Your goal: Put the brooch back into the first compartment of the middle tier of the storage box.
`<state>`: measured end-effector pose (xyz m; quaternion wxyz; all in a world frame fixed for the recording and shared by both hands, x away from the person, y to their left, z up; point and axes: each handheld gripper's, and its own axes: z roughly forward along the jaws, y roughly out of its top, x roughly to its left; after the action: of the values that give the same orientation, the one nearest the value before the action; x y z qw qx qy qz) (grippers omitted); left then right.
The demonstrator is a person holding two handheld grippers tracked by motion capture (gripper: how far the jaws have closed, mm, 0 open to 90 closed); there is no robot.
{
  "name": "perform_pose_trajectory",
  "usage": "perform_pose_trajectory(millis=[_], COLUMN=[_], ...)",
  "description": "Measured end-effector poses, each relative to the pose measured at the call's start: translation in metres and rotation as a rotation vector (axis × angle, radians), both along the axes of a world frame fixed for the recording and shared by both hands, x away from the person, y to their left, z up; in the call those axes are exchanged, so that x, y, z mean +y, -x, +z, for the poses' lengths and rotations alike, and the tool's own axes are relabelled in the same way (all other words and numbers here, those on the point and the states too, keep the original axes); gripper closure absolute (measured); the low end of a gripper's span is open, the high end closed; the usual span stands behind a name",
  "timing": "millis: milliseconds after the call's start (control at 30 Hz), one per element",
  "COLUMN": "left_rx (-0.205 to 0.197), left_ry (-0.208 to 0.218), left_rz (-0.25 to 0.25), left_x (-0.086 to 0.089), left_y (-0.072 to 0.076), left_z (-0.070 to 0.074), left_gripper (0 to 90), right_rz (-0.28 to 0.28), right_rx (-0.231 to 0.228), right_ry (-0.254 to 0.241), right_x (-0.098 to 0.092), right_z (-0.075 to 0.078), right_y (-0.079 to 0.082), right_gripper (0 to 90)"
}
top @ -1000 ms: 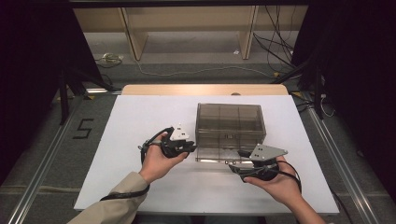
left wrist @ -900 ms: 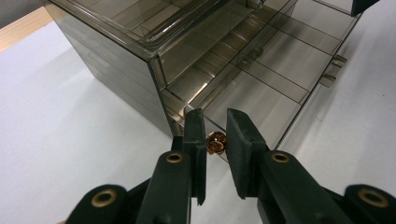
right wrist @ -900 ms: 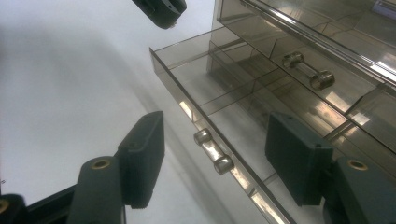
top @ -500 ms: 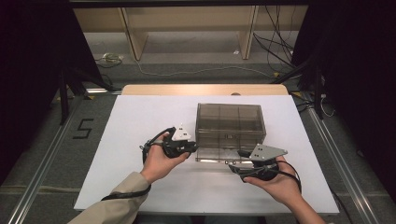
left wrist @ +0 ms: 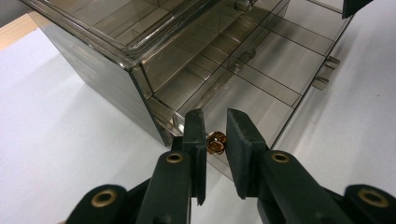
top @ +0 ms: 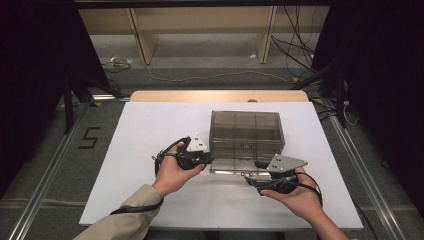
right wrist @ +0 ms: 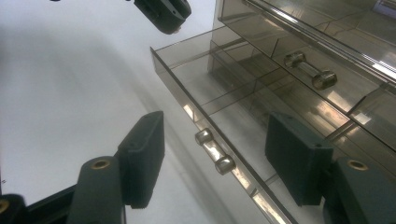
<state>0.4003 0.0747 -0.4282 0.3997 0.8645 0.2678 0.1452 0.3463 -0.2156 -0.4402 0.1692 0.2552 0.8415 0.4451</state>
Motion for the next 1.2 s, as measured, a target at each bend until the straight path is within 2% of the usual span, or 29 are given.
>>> perform_pose_trajectory(millis=[1200], left_rx=[-0.008], left_ry=[-0.007], left_rz=[-0.026], left_x=[-0.013], left_y=[0.001], left_z=[0.001], left_gripper=[78.4], right_rz=[0.0], right_rx=[-0.001], right_ry=[0.0], right_x=[0.0], right_z=[0.0], right_y=[0.0], right_gripper=[38.7])
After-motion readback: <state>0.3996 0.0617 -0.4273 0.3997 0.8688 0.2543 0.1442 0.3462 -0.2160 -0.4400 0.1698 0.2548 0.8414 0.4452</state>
